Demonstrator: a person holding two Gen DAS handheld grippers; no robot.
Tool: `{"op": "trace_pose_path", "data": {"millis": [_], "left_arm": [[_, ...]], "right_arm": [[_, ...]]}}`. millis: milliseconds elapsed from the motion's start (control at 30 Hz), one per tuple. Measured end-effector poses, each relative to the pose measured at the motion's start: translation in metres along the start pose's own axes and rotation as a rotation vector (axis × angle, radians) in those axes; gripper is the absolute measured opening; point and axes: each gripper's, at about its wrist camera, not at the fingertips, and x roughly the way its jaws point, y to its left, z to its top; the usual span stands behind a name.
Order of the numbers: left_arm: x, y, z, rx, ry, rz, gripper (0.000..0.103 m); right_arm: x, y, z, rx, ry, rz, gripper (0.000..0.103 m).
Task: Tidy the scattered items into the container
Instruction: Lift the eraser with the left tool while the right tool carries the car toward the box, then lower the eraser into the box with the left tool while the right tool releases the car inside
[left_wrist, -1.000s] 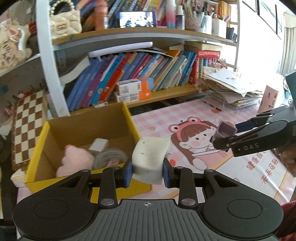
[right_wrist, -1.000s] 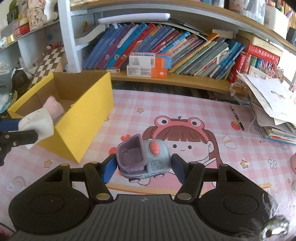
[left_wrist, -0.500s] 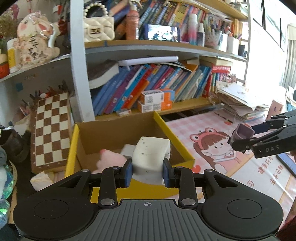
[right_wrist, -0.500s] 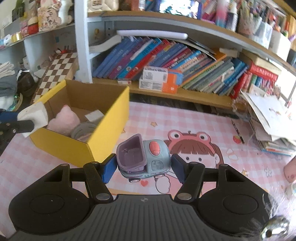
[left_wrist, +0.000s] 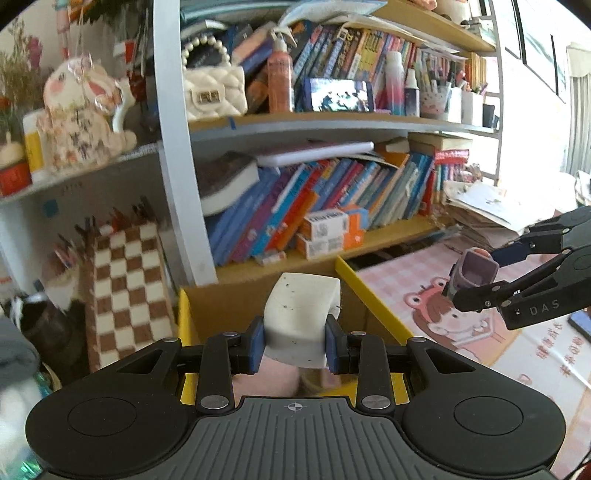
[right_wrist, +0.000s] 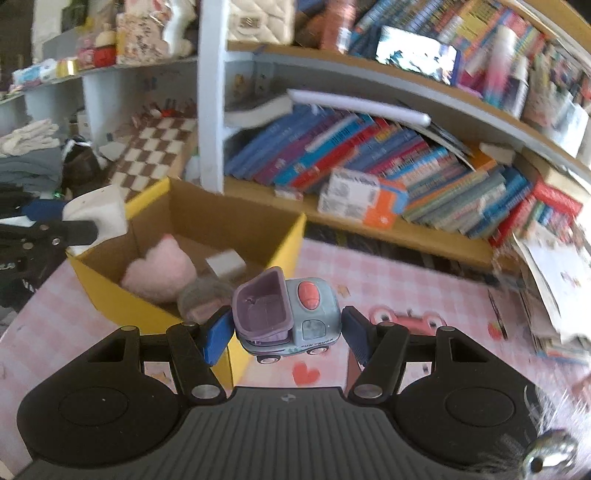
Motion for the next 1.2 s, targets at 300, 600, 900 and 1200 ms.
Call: {"op": "trace_pose_path", "data": {"millis": [300, 600, 900, 1200], "left_arm": [[0.021, 0.016, 0.022, 0.056, 0.010, 0.046, 0.031], [0.068, 0.035, 0.028, 0.087, 0.088, 0.078, 0.031], [0.119, 0.049, 0.010, 0.059, 0.200, 0.089, 0.031], [0.160, 0.055, -0.005, 0.091, 0.309, 0.095, 0.031]], "right_arm": [[0.016, 0.020, 0.036, -0.081, -0.075, 0.075, 0.061], [0.067, 0.040, 0.063, -0.148, -0.046, 0.107, 0.062], [0.123, 0.048, 0.070, -0.247, 0.041, 0.084, 0.062], [0.179, 0.063, 0.060, -0.525, 0.118, 0.015, 0.061]]}}
